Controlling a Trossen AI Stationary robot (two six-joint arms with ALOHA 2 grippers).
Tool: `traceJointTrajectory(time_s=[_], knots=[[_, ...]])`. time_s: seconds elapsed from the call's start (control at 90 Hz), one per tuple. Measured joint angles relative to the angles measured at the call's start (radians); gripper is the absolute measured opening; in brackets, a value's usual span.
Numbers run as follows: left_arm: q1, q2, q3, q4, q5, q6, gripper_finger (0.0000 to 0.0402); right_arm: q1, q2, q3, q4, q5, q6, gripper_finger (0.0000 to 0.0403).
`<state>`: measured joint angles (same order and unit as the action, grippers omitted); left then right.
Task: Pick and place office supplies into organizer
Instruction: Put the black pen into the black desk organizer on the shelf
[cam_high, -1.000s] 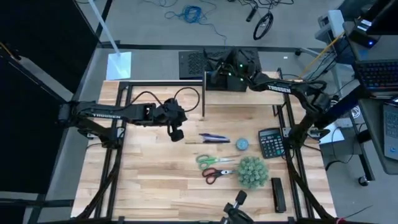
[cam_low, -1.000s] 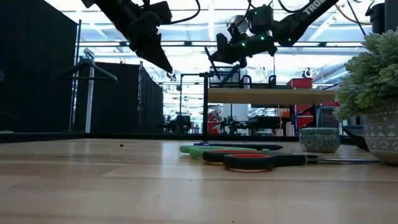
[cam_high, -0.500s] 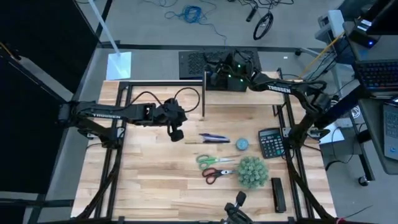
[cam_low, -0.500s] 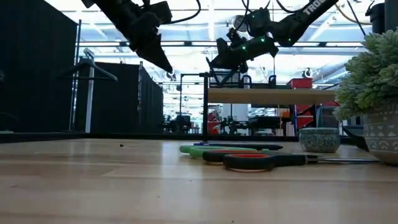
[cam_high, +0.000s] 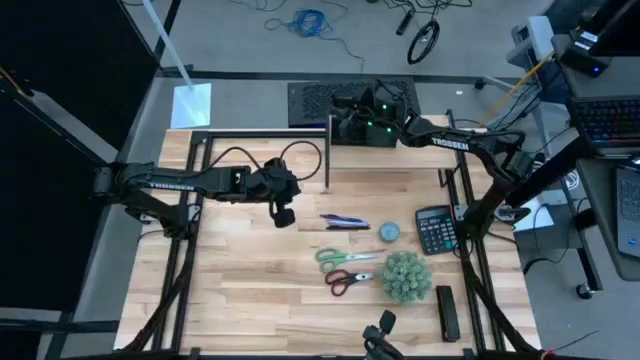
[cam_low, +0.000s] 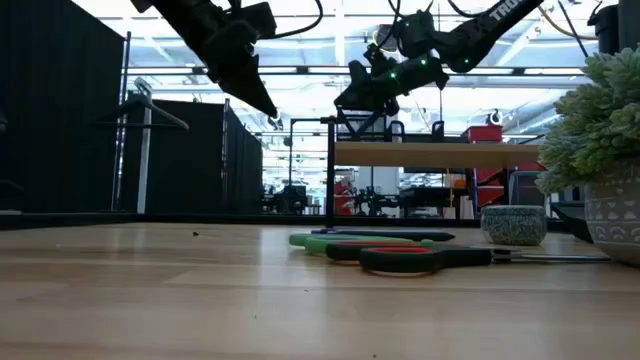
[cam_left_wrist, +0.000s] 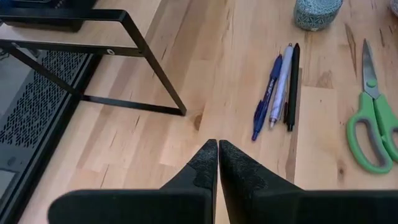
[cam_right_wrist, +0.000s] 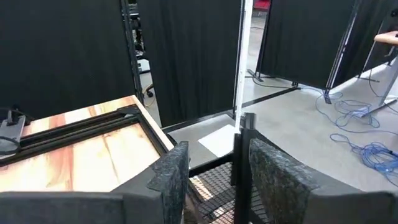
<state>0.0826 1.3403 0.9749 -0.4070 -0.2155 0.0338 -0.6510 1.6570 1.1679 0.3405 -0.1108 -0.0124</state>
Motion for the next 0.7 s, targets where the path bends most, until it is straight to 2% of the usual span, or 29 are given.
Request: traceJointTrajectory(time_s=[0.378, 0.7], knots=[[0.000, 0.000, 0.000, 0.000, 0.003, 0.000, 0.0003, 0.069, -0.146, 0.000, -0.049, 0.006, -0.037, 0.0164], [0.000, 0.000, 0.000, 0.000, 0.003, -0.001, 0.0003, 0.212, -0.233, 0.000, -0.420, 0.006, -0.059, 0.0164]])
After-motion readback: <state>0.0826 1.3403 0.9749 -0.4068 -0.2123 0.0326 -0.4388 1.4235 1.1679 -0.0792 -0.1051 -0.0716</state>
